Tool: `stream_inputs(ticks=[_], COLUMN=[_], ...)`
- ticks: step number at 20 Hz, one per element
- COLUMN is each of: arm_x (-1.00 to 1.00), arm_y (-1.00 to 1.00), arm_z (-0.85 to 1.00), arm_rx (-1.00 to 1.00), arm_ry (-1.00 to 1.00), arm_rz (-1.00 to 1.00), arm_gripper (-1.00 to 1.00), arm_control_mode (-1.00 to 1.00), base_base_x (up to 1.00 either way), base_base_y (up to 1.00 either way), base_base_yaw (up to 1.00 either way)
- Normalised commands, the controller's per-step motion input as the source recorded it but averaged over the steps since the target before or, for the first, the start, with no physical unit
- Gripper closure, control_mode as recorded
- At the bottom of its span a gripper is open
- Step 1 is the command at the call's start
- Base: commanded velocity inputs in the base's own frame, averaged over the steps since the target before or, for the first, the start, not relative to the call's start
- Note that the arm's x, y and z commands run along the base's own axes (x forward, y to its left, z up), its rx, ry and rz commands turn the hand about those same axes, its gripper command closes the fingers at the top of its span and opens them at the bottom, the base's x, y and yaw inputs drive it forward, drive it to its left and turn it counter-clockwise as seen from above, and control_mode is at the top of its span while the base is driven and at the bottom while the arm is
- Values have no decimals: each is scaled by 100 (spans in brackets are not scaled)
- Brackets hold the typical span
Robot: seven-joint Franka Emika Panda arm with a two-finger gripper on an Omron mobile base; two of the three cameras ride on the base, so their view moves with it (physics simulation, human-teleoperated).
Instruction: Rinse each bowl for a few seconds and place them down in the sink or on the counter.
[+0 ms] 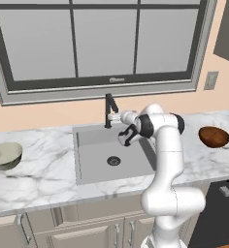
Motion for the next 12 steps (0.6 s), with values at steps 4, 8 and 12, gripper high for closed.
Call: stream_inputs(ticks=[4, 8, 12], arm_x=[42, 64, 58], arm_y=[-39, -59, -70], arm_z=[-34, -7, 0], arm_rx=[11, 15, 17], arm_ry=[0, -2, -4], arm_rz=[-19, -8, -6], arm_gripper=[100, 100, 100], arm_control_mode=[-100, -100, -100], base_base_x=[0, 0, 0], base_base_y=[0, 0, 0], base_base_yaw=[0, 0, 0])
